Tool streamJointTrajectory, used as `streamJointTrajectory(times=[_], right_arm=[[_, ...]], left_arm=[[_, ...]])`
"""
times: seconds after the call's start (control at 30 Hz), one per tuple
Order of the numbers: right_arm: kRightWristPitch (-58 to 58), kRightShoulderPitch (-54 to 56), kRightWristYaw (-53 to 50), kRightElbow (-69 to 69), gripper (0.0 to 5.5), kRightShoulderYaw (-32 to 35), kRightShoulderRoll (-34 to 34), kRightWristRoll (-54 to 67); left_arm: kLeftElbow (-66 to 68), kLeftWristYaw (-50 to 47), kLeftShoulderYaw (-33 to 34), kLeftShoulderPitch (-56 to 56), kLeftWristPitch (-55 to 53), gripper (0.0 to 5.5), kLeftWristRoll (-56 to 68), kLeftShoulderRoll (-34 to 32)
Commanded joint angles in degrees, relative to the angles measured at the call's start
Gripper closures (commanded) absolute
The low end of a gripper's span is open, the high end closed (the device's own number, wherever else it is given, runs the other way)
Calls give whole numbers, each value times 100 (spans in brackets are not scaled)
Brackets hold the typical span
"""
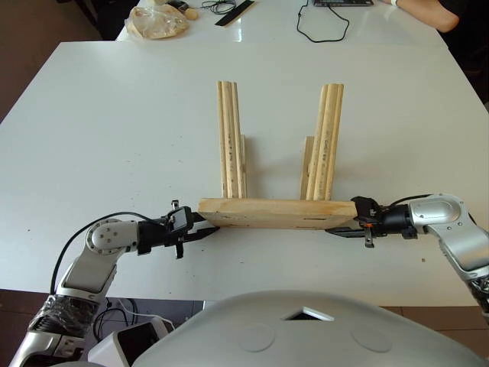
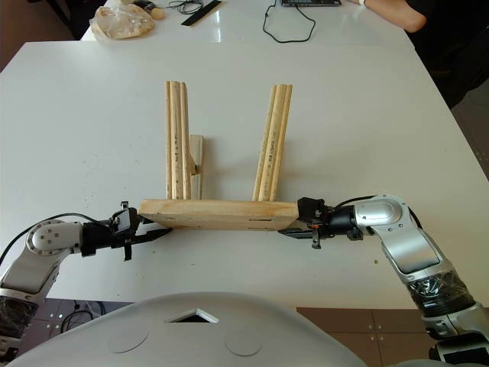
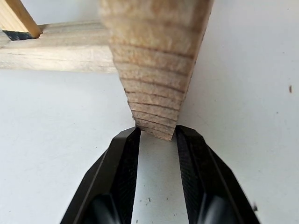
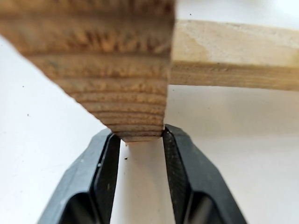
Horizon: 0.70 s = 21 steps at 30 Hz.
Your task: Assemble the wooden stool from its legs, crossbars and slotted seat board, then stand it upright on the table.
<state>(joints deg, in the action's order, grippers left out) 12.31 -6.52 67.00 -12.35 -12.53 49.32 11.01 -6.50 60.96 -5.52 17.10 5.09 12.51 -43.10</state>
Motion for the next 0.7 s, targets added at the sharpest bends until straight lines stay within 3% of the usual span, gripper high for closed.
streamJointTrajectory(times=[0.03,0.33,0.53,0.7], right_arm=[[490,-110,-368,-320,417,117,80,-129],[1811,270,-680,-538,417,770,-356,925],[3347,146,48,-1628,417,1987,199,3223],[4111,400,-150,-1810,417,2184,270,4138]], left_arm=[[-548,-270,193,128,-556,433,131,-48],[-1585,-838,583,-340,-2609,433,966,11],[-3060,69,1849,-413,-4448,433,3814,-998],[-3138,182,2259,-685,-4855,433,4636,-1319]])
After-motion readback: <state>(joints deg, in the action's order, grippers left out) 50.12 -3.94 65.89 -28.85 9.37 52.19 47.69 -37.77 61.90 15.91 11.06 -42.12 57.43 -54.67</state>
